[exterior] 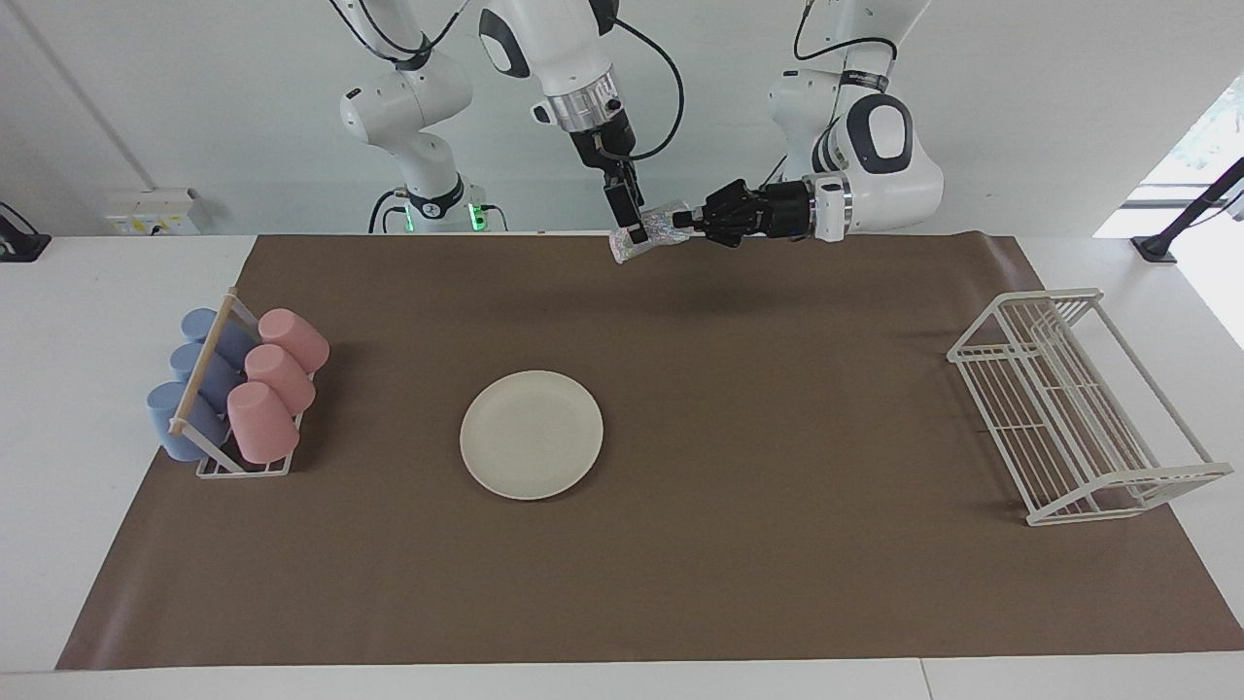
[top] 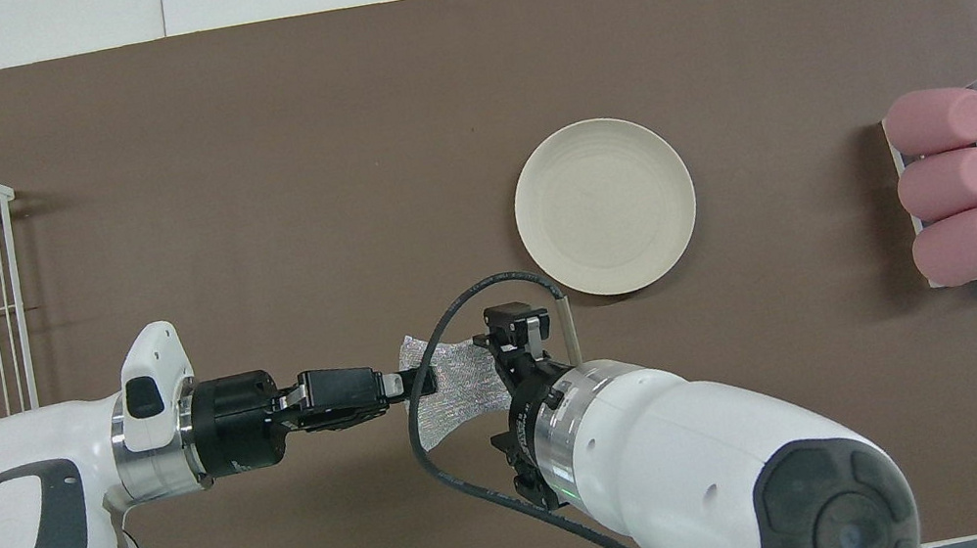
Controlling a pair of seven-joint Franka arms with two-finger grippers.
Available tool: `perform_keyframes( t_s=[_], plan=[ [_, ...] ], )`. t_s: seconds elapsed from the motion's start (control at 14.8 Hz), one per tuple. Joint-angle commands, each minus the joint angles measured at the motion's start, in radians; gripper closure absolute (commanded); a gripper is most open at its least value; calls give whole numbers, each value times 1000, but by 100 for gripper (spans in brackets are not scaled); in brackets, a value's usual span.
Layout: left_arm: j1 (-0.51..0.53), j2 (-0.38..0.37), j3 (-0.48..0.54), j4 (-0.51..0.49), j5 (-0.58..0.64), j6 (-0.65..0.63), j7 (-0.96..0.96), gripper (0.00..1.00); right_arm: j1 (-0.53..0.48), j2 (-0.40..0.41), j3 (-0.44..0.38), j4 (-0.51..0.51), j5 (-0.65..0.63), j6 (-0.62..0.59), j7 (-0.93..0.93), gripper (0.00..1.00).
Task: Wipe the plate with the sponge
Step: 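Grasp the cloth with the right gripper from the left gripper, then carry the cloth onto the plate with the right gripper while the left gripper withdraws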
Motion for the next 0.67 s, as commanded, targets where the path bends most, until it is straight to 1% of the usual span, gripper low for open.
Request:
perform_keyframes(
  t_s=[0.0, 0.07, 0.13, 0.2, 0.61],
  plan=[
    [-15, -5, 16, -16, -21, -8, 22, 100, 12, -17, -2, -31, 24, 23, -74, 67],
    [-17, -5, 16, -16, -21, -7, 22, 100, 12, -17, -2, -31, 24, 23, -77, 69],
    [-11, -5, 16, -16, -21, -11, 19, 100, 12, -17, -2, -31, 24, 24, -79, 75],
    [-8, -5, 17, -16, -21, -13, 19, 100, 12, -17, -2, -31, 24, 24, -80, 99],
    [-11, -5, 16, -15, -12, -8, 17, 100, 12, -11, -2, -22, 24, 24, -80, 100]
  ],
)
